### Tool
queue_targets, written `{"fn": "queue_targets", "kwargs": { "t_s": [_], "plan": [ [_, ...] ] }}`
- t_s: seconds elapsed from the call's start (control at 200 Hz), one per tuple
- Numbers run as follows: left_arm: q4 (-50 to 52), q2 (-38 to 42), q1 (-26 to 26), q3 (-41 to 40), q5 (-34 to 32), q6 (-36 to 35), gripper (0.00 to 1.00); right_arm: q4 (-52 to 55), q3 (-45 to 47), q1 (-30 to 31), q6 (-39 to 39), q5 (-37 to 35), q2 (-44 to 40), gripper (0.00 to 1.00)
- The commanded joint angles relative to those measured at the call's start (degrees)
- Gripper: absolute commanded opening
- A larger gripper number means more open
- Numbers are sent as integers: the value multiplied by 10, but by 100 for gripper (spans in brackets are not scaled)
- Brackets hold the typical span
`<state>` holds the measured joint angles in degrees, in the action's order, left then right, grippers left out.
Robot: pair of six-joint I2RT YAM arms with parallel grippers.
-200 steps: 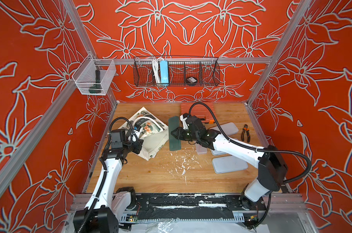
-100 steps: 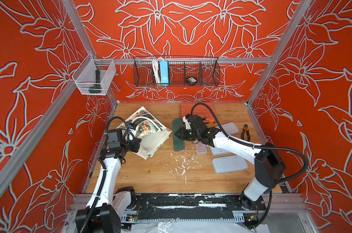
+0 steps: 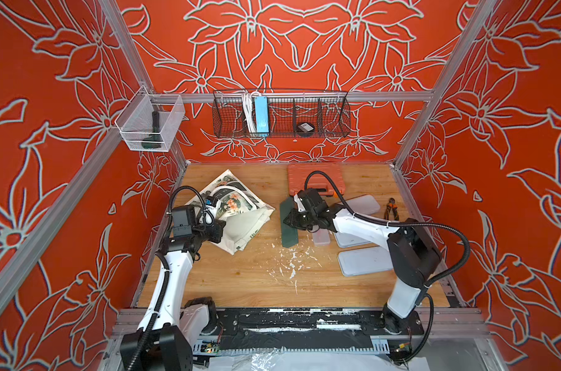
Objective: Take out the pencil case from the canvas bag
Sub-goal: Place the pencil case at the center of the board.
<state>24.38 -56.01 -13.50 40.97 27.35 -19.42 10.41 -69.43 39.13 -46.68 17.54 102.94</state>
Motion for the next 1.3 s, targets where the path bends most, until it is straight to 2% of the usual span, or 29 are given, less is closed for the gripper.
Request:
{"fn": "queue_targets", "kwargs": {
  "t_s": [0.0, 0.605, 0.791, 0.926, 1.291],
  "plan": [
    [21, -1, -2, -5, 25, 16, 0, -10, 10, -10, 9, 12, 13, 22],
    [21, 10, -2, -12, 35, 13, 0, -47, 30, -35, -1, 40, 73, 24],
    [22, 13, -2, -11, 39, 15, 0, -14, 24, -35, 3, 29, 77, 33],
    [21, 15, -2, -13, 42, 15, 0, 42, -4, -35, 14, 15, 82, 45],
    [22, 22, -2, -12, 44, 16, 0, 107, -43, -35, 48, -22, 82, 56]
  ]
}}
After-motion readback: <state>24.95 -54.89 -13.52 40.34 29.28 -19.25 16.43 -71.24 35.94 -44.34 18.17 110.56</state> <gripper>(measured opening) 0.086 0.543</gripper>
